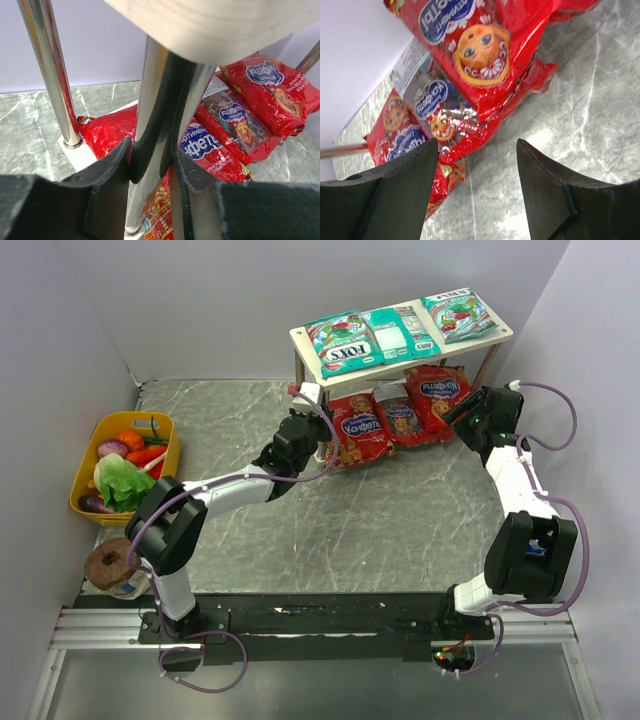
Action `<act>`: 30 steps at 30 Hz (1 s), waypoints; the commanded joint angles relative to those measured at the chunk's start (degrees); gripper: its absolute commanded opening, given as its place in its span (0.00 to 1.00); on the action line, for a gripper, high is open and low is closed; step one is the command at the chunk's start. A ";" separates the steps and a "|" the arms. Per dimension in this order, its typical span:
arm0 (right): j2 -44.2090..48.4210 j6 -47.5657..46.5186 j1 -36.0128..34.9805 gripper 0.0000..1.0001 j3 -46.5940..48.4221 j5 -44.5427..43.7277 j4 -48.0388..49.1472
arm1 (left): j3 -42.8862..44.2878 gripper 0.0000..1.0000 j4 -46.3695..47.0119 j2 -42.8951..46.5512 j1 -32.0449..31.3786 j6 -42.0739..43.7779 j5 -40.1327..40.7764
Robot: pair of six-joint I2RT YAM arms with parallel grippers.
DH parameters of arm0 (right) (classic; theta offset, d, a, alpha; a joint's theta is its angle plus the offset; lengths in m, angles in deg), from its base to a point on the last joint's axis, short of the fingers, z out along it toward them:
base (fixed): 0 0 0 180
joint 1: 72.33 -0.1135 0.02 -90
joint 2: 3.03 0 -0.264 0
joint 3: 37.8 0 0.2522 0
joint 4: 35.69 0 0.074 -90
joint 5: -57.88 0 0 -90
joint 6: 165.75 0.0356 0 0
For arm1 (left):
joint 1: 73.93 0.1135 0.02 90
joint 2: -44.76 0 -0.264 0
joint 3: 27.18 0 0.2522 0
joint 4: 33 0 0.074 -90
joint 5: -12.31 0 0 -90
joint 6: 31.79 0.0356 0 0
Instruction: Place and organize the candy bags onto the shelf
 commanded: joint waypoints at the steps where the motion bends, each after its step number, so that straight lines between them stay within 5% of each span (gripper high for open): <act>1: -1.62 1.15 1.27 0.70 4.36 -1.11 1.28 | -1.45 0.01 1.48 2.59 1.37 -3.72 7.26; 15: -4.88 -0.69 4.35 0.71 9.90 -4.63 0.31 | -11.38 0.01 -0.19 13.57 1.37 -2.05 7.79; 21: -7.86 -10.08 4.35 0.77 12.63 -2.35 2.95 | -12.88 0.01 -3.96 15.77 3.65 -4.34 3.32; 30: -12.00 -17.04 3.91 0.79 9.92 -3.04 22.42 | -13.14 0.01 -11.52 16.74 7.96 -9.70 -7.75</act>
